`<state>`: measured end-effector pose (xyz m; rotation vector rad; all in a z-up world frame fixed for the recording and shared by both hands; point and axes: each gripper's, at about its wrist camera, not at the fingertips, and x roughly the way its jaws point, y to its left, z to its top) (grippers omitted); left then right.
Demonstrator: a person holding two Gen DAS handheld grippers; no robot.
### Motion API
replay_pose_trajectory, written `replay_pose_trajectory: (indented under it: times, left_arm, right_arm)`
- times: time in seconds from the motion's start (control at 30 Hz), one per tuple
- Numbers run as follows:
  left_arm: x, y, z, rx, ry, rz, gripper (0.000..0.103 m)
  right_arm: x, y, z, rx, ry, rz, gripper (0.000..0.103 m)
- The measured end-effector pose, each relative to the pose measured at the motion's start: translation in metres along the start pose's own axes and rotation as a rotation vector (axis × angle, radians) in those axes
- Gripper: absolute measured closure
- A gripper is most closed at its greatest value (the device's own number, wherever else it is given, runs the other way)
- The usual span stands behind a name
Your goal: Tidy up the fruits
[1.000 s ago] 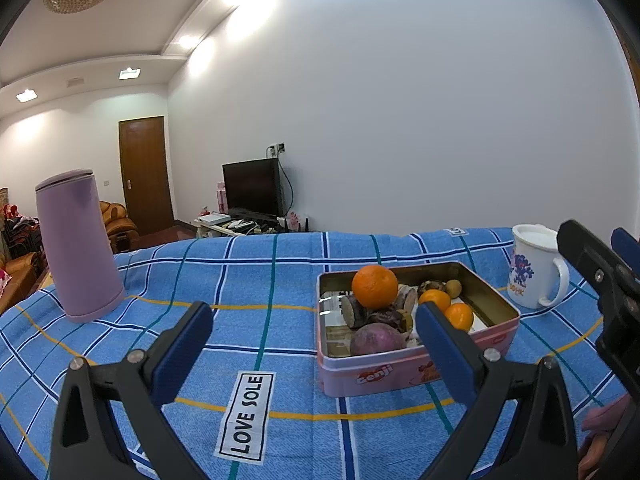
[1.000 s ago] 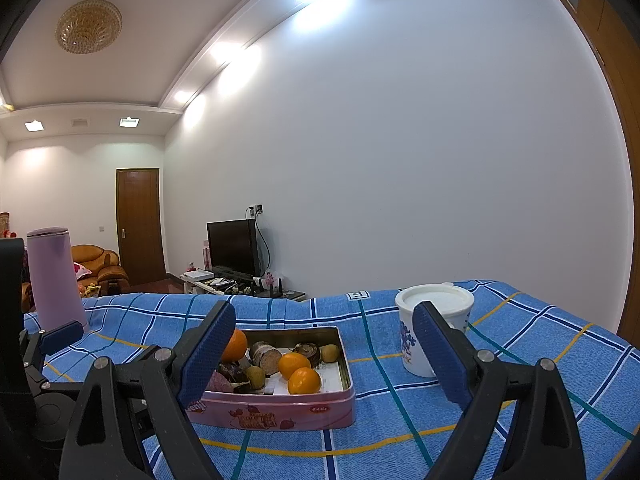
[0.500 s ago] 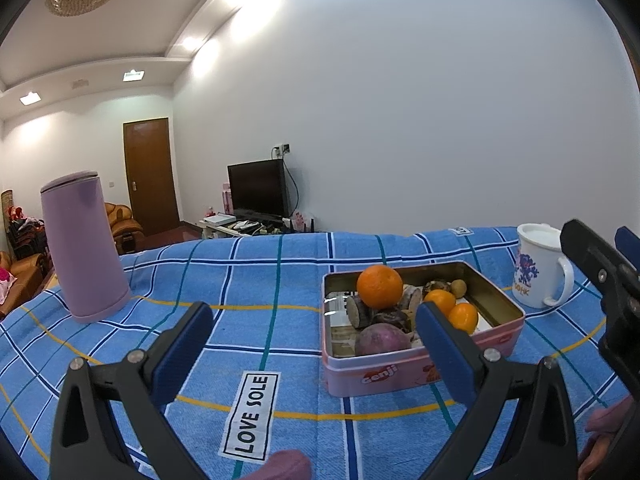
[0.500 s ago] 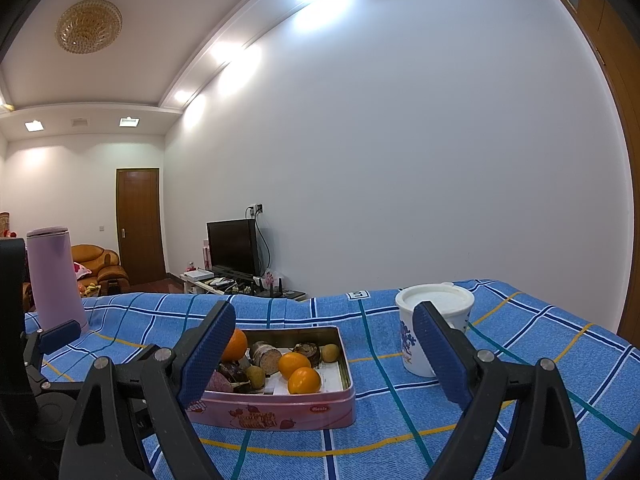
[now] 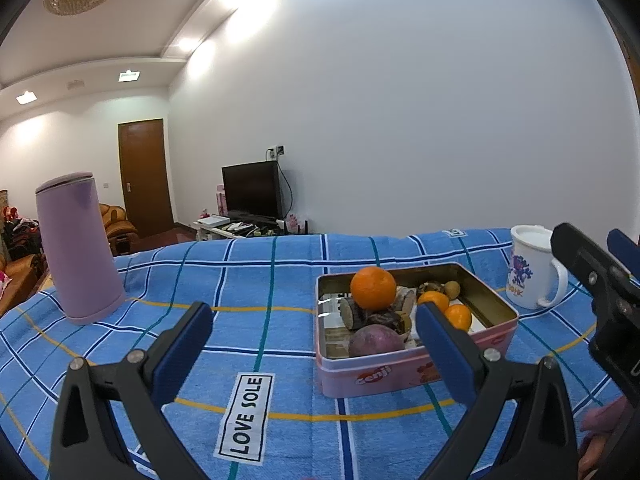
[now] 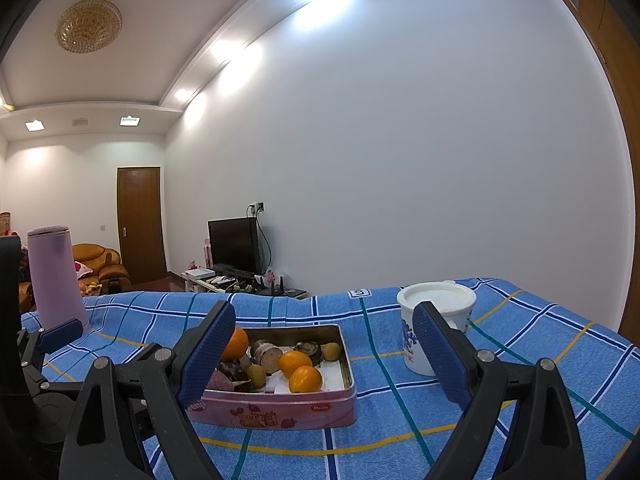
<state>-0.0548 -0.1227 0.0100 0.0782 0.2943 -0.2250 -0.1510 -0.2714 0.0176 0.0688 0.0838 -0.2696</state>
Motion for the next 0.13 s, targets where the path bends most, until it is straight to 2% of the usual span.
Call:
replay_pose_trajectory:
  times: [0.13]
  left_arm:
    - [0.0011, -0.0005, 0.0001, 0.002, 0.006, -0.002, 0.000]
  right_arm:
    - [0.0023, -0.0003, -0.0005, 0.000, 0.005, 0.001, 0.011]
